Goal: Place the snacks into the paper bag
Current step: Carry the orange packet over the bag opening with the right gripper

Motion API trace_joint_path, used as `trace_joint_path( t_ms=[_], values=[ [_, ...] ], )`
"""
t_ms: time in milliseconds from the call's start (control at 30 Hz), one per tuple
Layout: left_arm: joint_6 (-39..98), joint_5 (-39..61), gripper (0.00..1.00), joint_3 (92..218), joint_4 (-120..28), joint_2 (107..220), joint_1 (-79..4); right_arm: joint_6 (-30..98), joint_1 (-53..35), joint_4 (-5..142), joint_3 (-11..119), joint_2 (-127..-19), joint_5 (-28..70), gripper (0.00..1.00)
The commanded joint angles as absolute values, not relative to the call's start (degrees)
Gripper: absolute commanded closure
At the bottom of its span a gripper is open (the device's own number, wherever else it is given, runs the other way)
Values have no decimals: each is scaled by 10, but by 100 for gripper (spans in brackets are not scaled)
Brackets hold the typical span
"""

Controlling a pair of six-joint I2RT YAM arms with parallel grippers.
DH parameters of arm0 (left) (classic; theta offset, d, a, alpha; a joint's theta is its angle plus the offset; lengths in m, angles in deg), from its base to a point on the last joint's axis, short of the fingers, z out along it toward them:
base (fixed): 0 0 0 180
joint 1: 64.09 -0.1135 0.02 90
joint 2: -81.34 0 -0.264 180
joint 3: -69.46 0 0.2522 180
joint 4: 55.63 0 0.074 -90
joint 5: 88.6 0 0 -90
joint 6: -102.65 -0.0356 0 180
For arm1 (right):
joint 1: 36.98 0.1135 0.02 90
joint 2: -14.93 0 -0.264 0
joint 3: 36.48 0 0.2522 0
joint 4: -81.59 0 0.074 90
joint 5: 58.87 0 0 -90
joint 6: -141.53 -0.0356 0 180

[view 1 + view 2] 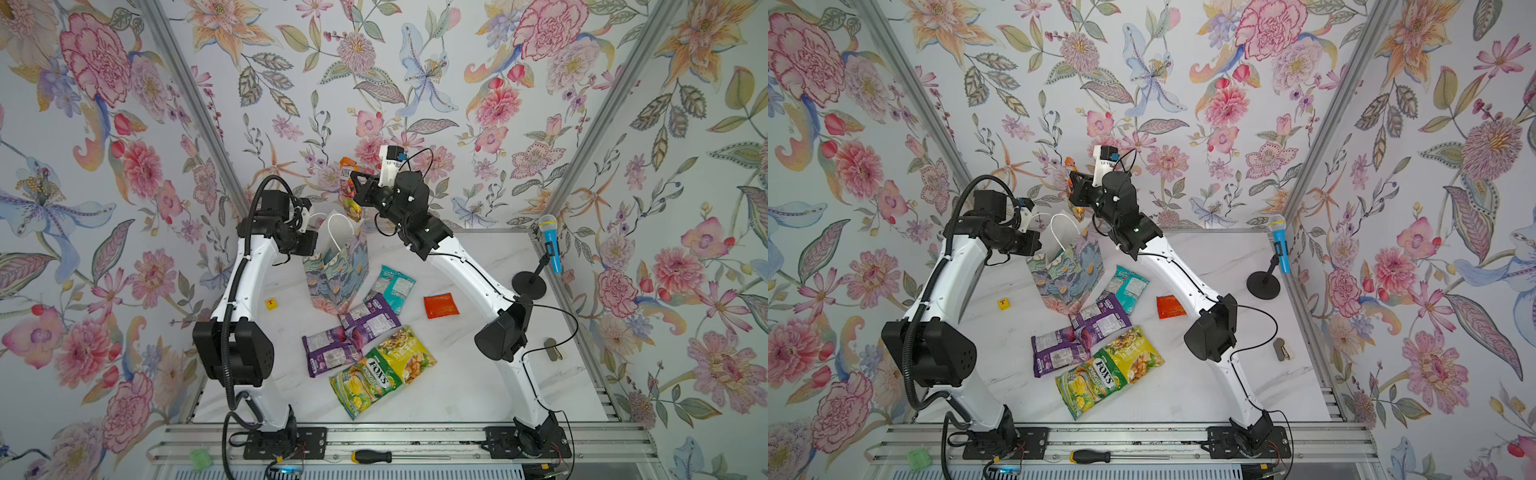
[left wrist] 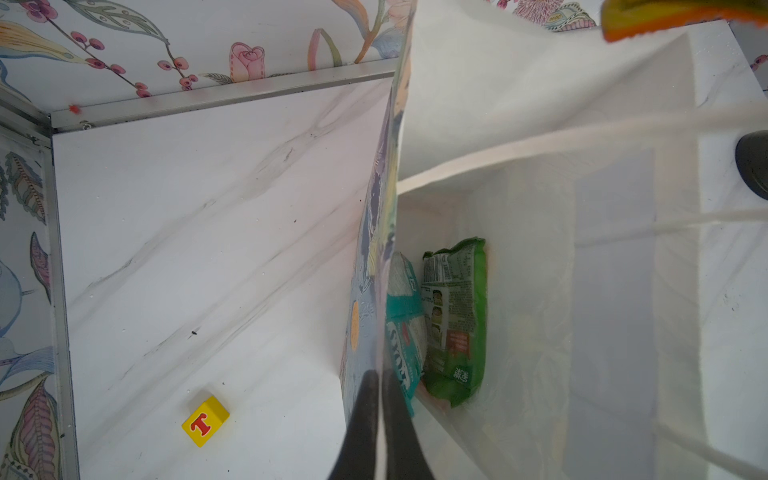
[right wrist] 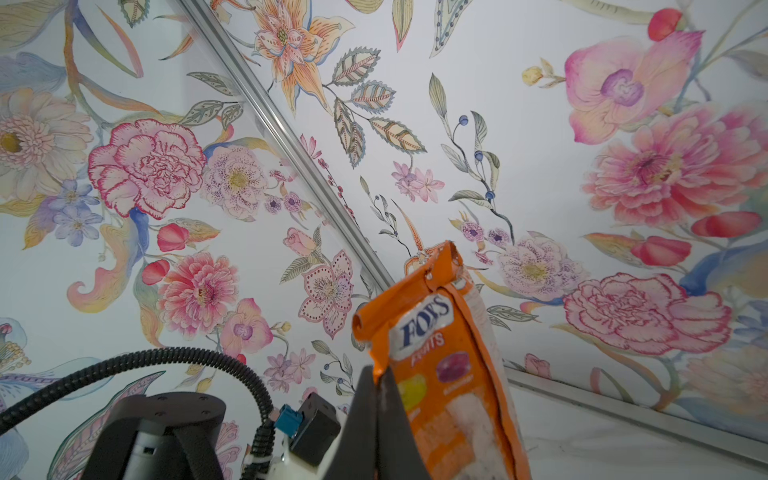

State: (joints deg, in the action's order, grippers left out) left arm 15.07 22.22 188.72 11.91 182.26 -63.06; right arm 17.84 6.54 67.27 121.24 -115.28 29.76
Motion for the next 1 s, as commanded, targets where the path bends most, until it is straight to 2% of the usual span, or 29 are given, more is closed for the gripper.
trace_joint_path(
  t_ms=[0, 767, 967],
  values=[
    [155, 232, 99, 1882, 118, 1807, -633, 168, 76, 721, 1236, -1159, 310, 100],
    [155, 232, 99, 1882, 118, 1805, -634, 167, 108, 695, 1214, -1118, 284, 100],
    [155, 234, 99, 1882, 119, 1804, -633, 185, 111, 718, 1214, -1120, 324, 100]
  ],
)
